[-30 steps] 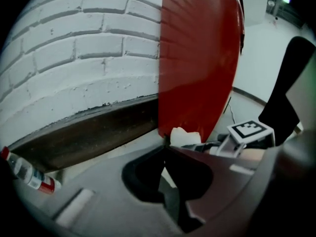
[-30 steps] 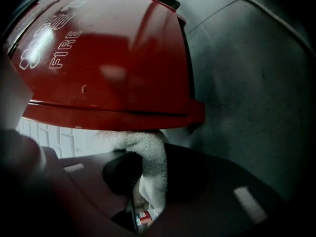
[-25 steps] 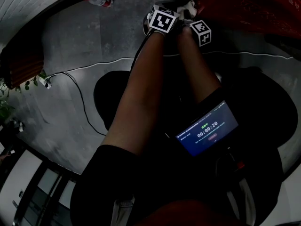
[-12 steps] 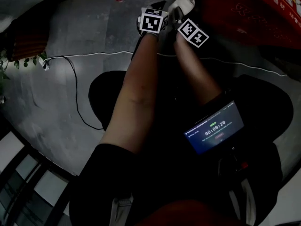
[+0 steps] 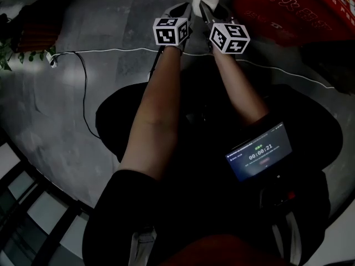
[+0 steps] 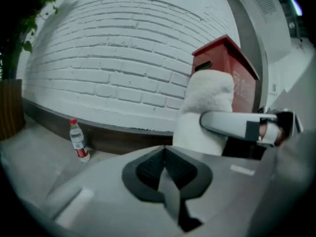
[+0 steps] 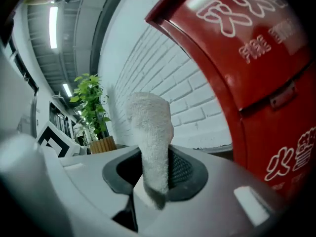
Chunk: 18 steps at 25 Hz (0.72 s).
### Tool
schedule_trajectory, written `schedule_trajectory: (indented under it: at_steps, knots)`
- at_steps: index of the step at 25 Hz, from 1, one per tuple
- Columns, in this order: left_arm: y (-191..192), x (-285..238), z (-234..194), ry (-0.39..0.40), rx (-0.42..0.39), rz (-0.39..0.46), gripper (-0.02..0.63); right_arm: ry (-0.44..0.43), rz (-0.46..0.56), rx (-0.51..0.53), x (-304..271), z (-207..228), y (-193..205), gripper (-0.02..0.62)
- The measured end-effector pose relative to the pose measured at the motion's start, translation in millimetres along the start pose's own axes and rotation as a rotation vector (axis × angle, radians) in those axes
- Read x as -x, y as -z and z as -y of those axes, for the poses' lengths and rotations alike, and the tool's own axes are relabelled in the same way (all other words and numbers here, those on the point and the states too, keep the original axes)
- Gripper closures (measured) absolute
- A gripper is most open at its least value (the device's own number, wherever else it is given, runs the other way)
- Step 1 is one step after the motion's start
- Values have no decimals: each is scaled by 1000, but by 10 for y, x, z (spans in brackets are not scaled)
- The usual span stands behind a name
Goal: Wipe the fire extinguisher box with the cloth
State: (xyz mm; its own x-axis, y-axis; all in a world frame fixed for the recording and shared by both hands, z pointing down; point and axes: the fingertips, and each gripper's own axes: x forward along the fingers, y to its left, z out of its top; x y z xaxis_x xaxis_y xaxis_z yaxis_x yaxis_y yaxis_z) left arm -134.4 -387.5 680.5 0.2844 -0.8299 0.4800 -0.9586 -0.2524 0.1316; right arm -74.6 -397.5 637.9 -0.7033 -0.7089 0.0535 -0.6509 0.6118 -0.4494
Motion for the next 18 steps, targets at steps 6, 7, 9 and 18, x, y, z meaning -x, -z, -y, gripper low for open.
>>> schedule_trajectory:
  at_steps: [6,7,9,18]
  knots:
    - [-192,407,635,63,-53,97,604,16,46,68,780,-23,-321,492]
    - [-280,467,767,79,-60,130,604,15,57,86,904,-39,-402,492]
    - [-435,581,1044,113,-81,187,604,15,79,116,1151,-48,-563,492]
    - [-924,1103,2044,188,-198,324,604,43,101,282,2151,-5,-1231,492]
